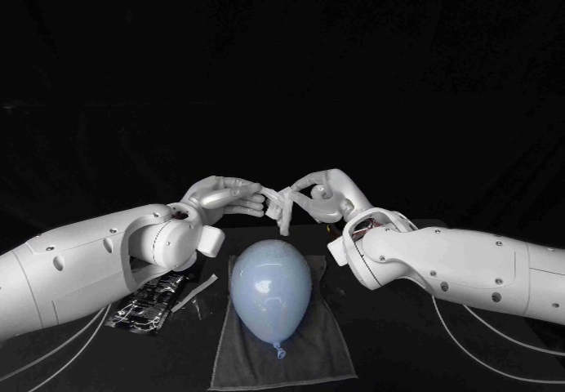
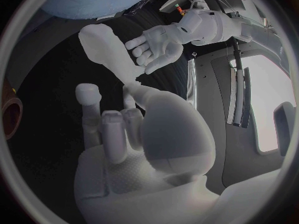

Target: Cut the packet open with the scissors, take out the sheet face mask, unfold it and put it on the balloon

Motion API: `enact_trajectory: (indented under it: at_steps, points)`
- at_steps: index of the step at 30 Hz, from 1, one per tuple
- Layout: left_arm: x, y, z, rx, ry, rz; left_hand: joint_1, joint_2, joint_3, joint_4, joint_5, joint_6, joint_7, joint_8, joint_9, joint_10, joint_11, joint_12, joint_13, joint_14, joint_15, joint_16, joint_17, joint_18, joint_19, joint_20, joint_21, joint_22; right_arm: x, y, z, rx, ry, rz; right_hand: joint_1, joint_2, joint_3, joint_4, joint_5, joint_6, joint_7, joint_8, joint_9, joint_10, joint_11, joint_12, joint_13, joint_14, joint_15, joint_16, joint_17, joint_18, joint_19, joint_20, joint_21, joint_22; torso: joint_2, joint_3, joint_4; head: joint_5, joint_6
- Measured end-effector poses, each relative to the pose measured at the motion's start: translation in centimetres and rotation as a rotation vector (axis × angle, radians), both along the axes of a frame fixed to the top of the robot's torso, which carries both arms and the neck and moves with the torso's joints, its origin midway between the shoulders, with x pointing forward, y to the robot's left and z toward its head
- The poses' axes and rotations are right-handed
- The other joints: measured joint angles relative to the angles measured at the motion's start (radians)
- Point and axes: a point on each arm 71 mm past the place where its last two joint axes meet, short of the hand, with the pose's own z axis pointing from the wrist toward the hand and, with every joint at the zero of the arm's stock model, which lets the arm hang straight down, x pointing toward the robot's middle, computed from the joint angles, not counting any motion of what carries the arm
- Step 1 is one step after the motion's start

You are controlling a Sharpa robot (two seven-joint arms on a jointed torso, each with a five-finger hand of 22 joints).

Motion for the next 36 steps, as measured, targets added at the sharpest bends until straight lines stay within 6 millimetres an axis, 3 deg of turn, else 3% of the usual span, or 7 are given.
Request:
enact_trajectory:
  at_steps: [9, 14, 18, 36]
  points:
    - [0.1, 0.7, -0.1, -0.010, -0.001, 0.017, -0.001, 0.001, 0.000, 0.000, 0.001, 0.000, 0.000, 0.002, 0.000, 0.000, 0.000, -0.004, -0.002, 0.000, 0.000, -0.005, 0.000, -0.004, -0.004, 0.004, 0.000, 0.002, 0.3, -1.3, -0.1, 0.000, 0.005, -0.029, -0.002, -0.002, 0.003, -0.003, 0.000, 0.001, 0.000, 0.002, 0.000, 0.000, 0.000, 0.002, 0.000, 0.000, 0.000, 0.003, 0.000, 0.000, 0.000, 0.000, 0.000, 0.000, 0.000, -0.0005, -0.0003, 0.000, 0.000]
    - [0.2, 1.1, -0.1, -0.026, -0.006, 0.031, -0.007, 0.007, 0.000, 0.000, 0.001, -0.001, 0.000, 0.002, 0.000, 0.000, 0.000, -0.010, -0.003, 0.000, 0.000, -0.012, 0.000, 0.010, -0.011, 0.004, 0.000, 0.003, 0.4, -2.0, -0.1, 0.002, 0.006, -0.041, -0.004, -0.004, 0.005, -0.005, 0.000, 0.002, 0.002, 0.003, 0.000, 0.000, 0.000, 0.002, 0.000, 0.000, 0.000, 0.003, 0.000, 0.000, 0.000, 0.000, 0.004, 0.000, 0.000, -0.0005, -0.0003, 0.002, -0.001]
    - [0.4, 1.5, 0.0, -0.044, -0.014, 0.046, -0.012, 0.012, 0.000, 0.000, 0.001, -0.002, -0.001, 0.002, 0.000, -0.006, 0.006, -0.018, -0.006, -0.007, 0.007, -0.023, -0.003, 0.010, -0.016, 0.009, 0.000, 0.003, 0.6, -2.4, 0.0, 0.002, 0.005, -0.050, -0.004, -0.004, 0.006, -0.006, 0.000, 0.004, 0.000, 0.003, 0.000, 0.000, 0.000, 0.002, 0.000, 0.000, 0.000, 0.003, -0.001, -0.001, 0.000, 0.000, 0.004, -0.001, 0.000, -0.0004, -0.0004, 0.002, -0.002]
    - [1.4, 2.7, 1.0, -0.096, -0.048, 0.092, -0.018, 0.017, 0.003, 0.003, 0.001, -0.015, 0.011, 0.002, 0.015, -0.013, 0.013, -0.045, -0.016, -0.011, 0.011, -0.059, -0.011, 0.010, -0.027, 0.012, -0.001, -0.001, 1.2, -3.4, 0.6, 0.024, -0.026, -0.062, -0.009, -0.009, 0.005, -0.006, -0.002, 0.007, 0.000, 0.003, 0.000, 0.000, 0.000, 0.002, 0.000, 0.000, 0.000, 0.002, 0.000, -0.001, 0.000, 0.000, 0.004, 0.000, 0.000, 0.0008, -0.0005, 0.002, -0.001]
